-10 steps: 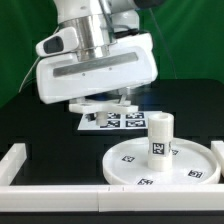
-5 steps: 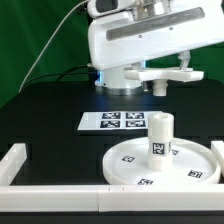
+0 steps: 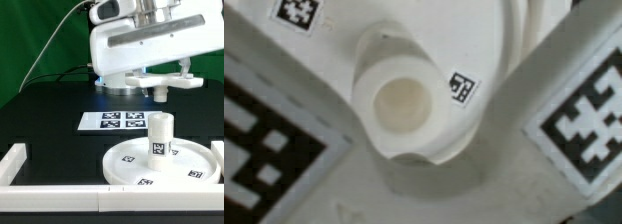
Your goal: Assemble round table
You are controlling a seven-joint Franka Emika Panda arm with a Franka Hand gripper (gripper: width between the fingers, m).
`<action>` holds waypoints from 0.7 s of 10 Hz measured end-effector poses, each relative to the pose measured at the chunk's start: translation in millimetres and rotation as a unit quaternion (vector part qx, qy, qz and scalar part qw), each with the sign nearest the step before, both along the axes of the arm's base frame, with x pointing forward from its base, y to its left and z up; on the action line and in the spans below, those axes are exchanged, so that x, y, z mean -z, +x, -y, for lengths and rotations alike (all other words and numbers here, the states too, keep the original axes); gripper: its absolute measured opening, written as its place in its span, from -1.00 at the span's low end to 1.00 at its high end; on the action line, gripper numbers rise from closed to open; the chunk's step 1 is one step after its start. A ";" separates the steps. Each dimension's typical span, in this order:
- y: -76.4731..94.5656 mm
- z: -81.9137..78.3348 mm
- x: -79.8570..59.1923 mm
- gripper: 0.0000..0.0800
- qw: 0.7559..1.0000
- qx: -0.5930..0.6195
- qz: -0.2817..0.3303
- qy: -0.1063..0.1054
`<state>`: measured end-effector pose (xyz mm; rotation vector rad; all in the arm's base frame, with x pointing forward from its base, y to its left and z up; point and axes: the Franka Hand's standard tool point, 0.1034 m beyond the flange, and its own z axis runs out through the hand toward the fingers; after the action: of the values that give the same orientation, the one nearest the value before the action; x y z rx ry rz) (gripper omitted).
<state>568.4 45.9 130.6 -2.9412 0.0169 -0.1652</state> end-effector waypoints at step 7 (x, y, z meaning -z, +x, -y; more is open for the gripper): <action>-9.0 -0.1 22.0 -0.07 1.000 -0.001 -0.018 0.001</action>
Offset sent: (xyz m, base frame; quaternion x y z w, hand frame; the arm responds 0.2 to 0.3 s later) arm -0.0110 0.0023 -0.0138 -0.0076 -0.0171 0.0192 0.9996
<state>559.4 46.0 108.7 -2.9423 0.0194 -0.1132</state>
